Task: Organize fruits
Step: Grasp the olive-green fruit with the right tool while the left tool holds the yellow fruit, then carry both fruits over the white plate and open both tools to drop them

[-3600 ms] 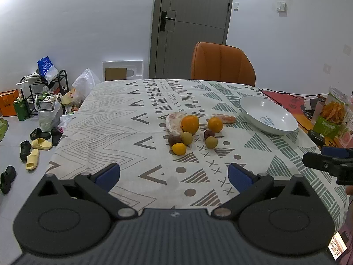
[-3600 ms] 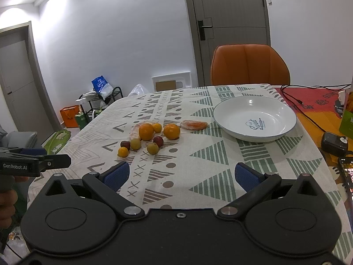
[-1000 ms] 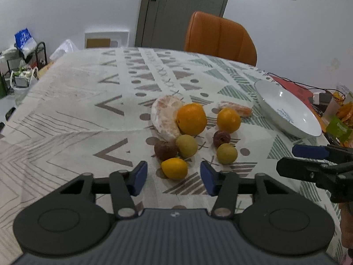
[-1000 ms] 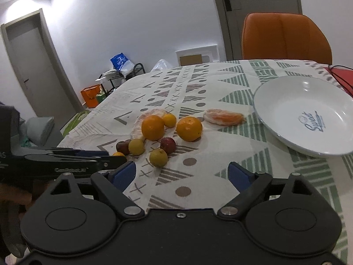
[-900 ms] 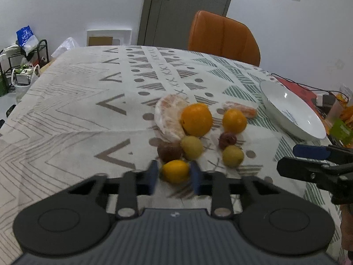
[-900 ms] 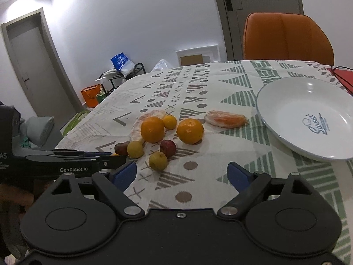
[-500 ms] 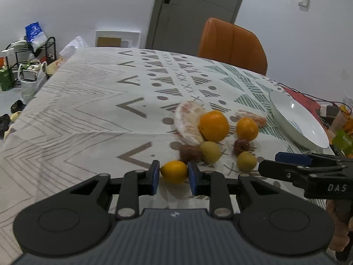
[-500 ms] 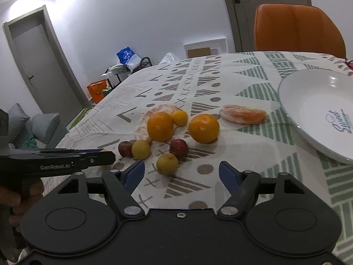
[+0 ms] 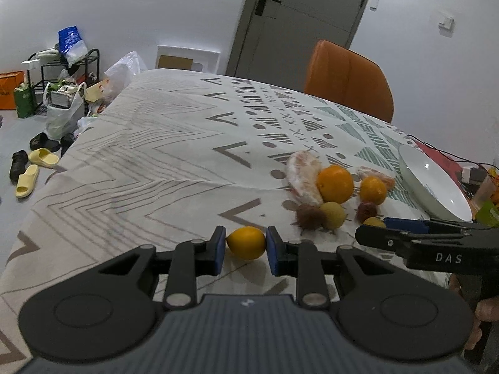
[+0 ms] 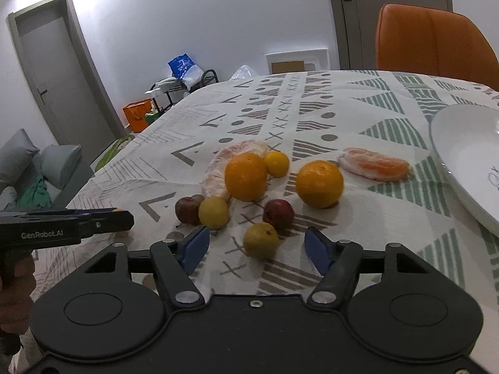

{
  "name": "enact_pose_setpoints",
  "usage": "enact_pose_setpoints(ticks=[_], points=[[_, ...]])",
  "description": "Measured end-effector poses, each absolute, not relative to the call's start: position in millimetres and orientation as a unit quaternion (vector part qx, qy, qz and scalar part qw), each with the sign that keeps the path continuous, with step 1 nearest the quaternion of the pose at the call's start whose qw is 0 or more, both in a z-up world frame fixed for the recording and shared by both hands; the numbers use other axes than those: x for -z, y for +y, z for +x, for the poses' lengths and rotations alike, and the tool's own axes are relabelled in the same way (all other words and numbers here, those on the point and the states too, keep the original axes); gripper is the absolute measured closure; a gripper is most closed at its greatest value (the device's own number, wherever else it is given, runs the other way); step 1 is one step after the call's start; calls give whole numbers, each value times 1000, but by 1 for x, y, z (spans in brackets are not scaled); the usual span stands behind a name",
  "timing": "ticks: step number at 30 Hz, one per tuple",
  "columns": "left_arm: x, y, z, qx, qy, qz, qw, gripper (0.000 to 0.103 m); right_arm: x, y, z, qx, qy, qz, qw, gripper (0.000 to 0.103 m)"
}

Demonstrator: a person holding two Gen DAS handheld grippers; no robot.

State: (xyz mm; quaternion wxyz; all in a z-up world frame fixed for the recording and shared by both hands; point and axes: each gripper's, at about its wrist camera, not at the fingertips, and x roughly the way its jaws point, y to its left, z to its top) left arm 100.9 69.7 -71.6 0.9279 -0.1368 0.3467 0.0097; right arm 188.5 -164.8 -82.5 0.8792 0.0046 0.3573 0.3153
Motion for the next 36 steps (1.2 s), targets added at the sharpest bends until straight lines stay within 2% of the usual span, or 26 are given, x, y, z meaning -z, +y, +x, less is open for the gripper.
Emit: enact_pose_setpoints(ticks=[3,4,5,6,7,36], points=[[72,75,99,-15,345,-140,928,77,83,-157,188,-315,353,-3,881,47],[72,76,98,-15,344,-141,928,77,83,-155,188,-315,353,-5,881,56],[72,77,98,-15,344,-141,928,77,83,-154,188,-314,352,-7,882,70],[72,77,97,-15,344,-142,928,77,84,-154,189,-312,352,-8,882,78],[72,77,97,-15,344,-142,928,77,84,-155,191,-311,355,-7,882,80],[31,16,122,58,299,-96,948,77,34,-248,180,-263,293,49,918,81]])
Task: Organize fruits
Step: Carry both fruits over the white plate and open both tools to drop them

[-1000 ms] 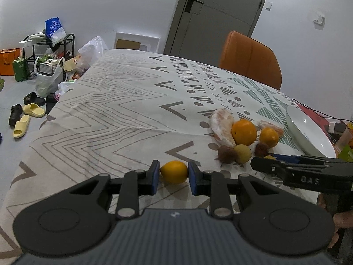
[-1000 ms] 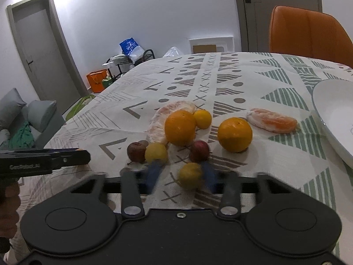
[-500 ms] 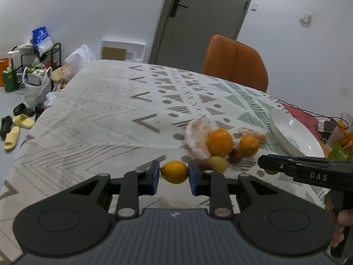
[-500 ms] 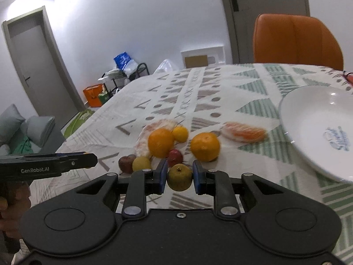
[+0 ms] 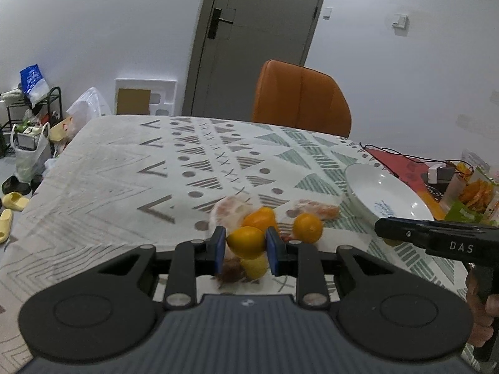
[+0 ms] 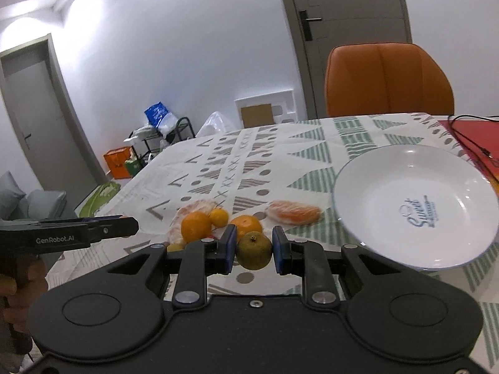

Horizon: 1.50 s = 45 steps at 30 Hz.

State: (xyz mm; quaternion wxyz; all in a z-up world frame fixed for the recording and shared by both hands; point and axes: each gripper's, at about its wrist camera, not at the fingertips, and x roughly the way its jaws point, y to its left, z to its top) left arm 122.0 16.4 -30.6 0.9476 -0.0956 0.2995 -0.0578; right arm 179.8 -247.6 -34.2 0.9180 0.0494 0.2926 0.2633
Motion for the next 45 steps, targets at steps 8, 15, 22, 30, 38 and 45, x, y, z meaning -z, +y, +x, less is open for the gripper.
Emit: enact_pose_setpoints(ticks=[8,15,22,30,38,45], points=[[24,-2,131,70,293,-86,950,77,29,-271,178,-242,282,61,926,81],[21,-23,140,86,292,-76,950,77,29,-292,179,-227,276,72,931,81],[23,-47,153,101,294,-73,948,77,32,-312,187,-213,273,85,934,81],[27,-75,172,117,301,-63,944,77,38,-333,201,-200,271,99,936,81],[26,-100,187,130,303,-52,943,77,43,-353,209,-191,267,110,938,81],[32,-127,202,143,312,-40,938,77,52,-371,218,-177,268,121,939,81]])
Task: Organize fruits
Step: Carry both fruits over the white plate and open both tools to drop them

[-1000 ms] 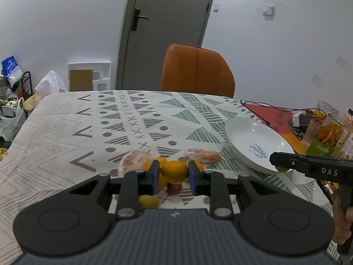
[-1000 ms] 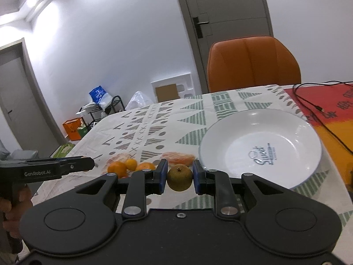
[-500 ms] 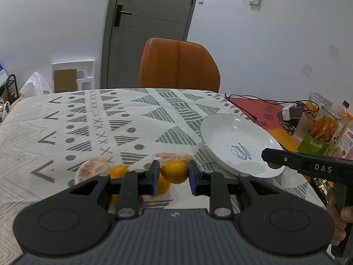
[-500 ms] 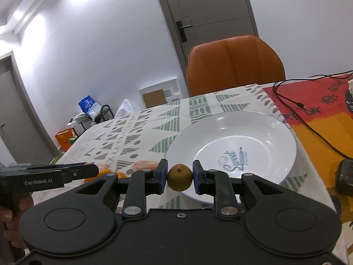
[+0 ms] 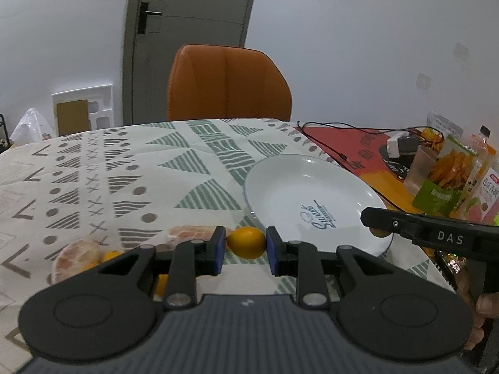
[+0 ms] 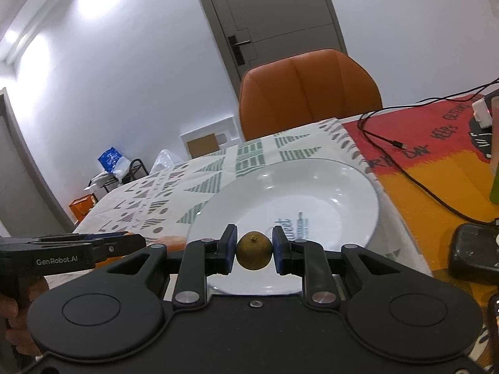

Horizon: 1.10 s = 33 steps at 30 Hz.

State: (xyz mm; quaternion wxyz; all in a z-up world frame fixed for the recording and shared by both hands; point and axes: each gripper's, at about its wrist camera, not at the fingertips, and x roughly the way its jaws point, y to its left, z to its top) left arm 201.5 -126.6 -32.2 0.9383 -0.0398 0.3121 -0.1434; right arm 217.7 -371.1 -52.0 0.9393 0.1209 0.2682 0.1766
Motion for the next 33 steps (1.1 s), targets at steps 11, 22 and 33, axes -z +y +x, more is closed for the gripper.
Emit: enact_pose_setpoints(ticks=[11,22,33], points=[[36,-160,221,165,320,-25,933,77,60,-389,224,-167,269,137,939,73],[31,-174,220,172,304,-9,937,74,62,-387,210,-167,270,145,937,73],[26,-139,207,123,315,-14,941,72,60,-380,197,-164,267,150,938,68]])
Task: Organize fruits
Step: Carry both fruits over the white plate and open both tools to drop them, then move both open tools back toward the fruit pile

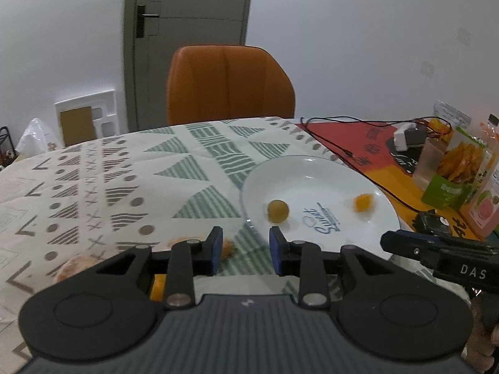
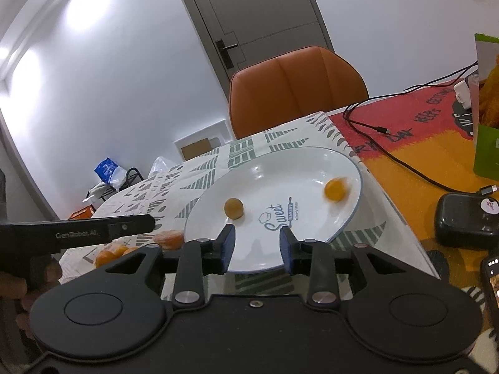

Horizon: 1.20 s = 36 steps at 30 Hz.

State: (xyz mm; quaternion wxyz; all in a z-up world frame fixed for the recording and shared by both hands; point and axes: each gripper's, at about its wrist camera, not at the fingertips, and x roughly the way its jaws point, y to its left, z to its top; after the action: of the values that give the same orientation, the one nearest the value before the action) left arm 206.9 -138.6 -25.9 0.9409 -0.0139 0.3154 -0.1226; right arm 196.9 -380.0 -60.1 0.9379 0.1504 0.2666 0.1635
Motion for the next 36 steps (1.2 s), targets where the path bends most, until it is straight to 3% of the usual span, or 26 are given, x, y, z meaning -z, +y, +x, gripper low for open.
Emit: enact_pose_setpoints(ticks=[8,15,23,36], points=[[22,-114,185,105,312,-26,944,62,52,-364,184,-170,260,138,940,56],[16,-87,166,78,300,-33,950,45,44,-343,174,-179,252,123,943,39],[10,-52,144,31,283,-42,958,26,36,-319,164,-206,237,115,943,4],[20,-9,126,-14,285,-64,956,23,36,-279,159,-231,254,95,934,0]])
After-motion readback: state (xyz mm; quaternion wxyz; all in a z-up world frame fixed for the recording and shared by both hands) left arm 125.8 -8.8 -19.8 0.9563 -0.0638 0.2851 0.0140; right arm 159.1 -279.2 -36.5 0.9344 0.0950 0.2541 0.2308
